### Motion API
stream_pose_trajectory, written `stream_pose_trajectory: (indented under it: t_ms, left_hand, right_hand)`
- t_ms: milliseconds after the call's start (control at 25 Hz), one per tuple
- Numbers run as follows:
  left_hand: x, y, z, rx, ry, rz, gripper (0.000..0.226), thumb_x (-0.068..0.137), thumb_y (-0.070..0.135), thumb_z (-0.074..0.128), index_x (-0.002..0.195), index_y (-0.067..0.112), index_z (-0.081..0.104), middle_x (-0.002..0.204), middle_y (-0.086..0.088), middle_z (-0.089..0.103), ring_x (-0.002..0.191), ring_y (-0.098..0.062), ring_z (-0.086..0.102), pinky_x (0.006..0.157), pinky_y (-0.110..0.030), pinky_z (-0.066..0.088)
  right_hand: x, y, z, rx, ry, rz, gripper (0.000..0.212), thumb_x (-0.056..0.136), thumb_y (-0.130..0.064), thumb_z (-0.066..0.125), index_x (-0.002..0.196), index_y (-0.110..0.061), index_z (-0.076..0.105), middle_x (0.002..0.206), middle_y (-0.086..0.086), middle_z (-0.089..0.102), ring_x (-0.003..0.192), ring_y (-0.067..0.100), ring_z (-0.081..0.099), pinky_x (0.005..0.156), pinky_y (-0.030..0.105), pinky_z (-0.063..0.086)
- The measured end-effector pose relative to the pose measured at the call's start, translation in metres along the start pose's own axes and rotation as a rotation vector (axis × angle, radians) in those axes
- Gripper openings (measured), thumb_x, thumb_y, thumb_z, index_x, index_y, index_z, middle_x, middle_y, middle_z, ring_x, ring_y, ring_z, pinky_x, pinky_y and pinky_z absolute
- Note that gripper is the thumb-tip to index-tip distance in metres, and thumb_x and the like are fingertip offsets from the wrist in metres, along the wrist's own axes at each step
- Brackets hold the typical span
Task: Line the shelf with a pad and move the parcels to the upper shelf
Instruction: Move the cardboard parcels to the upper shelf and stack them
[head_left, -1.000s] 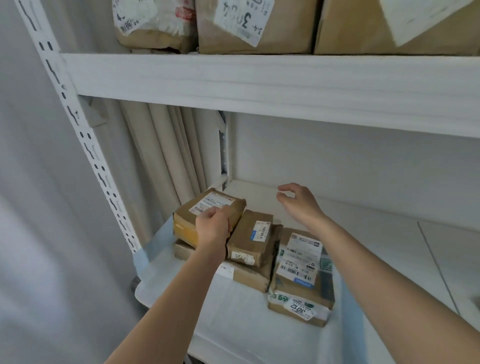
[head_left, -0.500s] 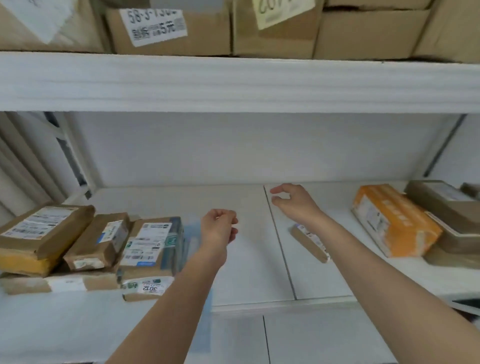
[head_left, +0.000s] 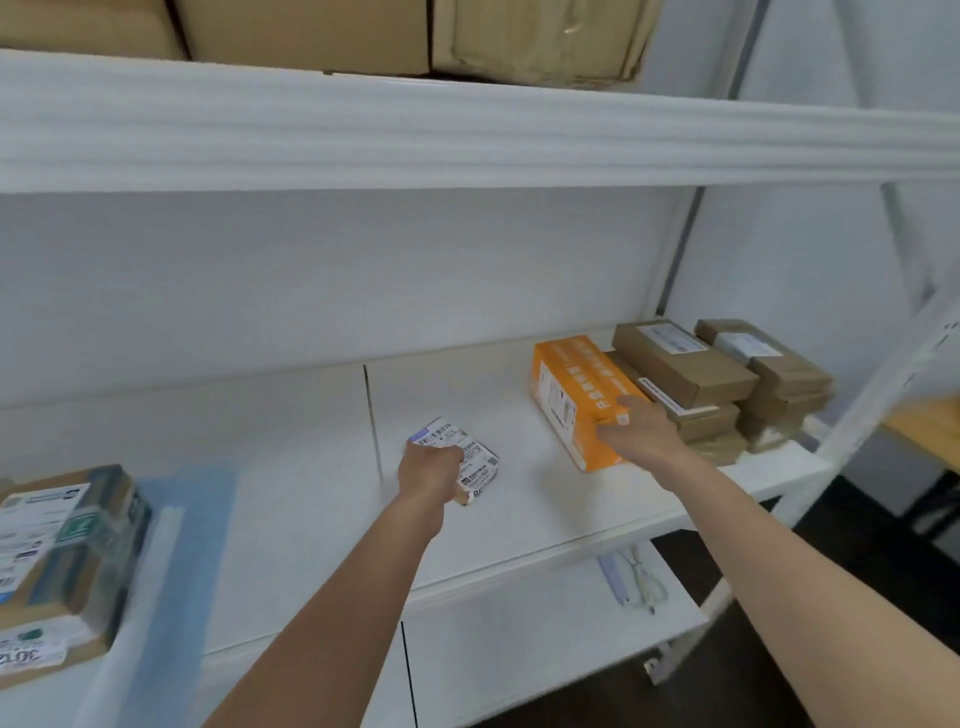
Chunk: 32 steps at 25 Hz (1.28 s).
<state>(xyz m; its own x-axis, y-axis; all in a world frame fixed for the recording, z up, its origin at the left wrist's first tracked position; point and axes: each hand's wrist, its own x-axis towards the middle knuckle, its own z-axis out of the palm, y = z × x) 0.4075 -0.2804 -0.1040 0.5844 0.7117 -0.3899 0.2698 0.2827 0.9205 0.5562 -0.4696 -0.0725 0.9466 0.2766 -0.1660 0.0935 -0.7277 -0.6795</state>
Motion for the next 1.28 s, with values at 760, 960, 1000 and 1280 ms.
stream_pose_trajectory:
  t_ms: [760,960,1000,1280]
  left_hand:
    - [0.13,-0.06,0.031,0.232,0.108,-0.25,0.054,0.07,0.028,0.085,0.112,0.008,0.058,0.102,-0.014,0.068,0.083,-0.029,0.07,0.045,-0.029,0.054]
    - [0.109,-0.069,0.037,0.139,0.148,-0.26,0.029,0.082,0.017,0.077,0.102,0.001,0.064,0.098,-0.017,0.071,0.087,-0.032,0.071,0.076,-0.049,0.06]
    - [0.103,-0.072,0.037,0.128,0.154,-0.263,0.028,0.082,0.016,0.076,0.102,0.001,0.065,0.097,-0.017,0.071,0.087,-0.032,0.071,0.078,-0.05,0.06]
    - [0.039,-0.082,0.043,0.116,0.359,-0.222,0.02,0.085,0.015,0.072,0.081,0.005,0.056,0.093,-0.018,0.068,0.086,-0.034,0.069,0.079,-0.046,0.059]
  right_hand:
    - [0.097,0.008,0.025,-0.279,-0.05,-0.038,0.108,0.067,-0.057,0.076,0.149,-0.04,0.008,0.142,0.011,0.019,0.133,0.036,0.018,0.108,0.047,0.025]
    - [0.099,0.02,0.011,-0.101,-0.258,-0.145,0.098,0.069,-0.044,0.078,0.146,-0.047,0.018,0.138,0.005,0.024,0.131,0.031,0.02,0.101,0.04,0.03]
    - [0.097,0.025,0.009,-0.087,-0.289,-0.175,0.097,0.069,-0.043,0.078,0.146,-0.048,0.02,0.138,0.004,0.024,0.131,0.031,0.02,0.1,0.039,0.03]
    - [0.085,0.039,0.014,-0.095,-0.323,-0.318,0.097,0.073,-0.041,0.076,0.149,-0.044,0.015,0.143,0.003,0.015,0.132,0.036,0.019,0.108,0.04,0.028]
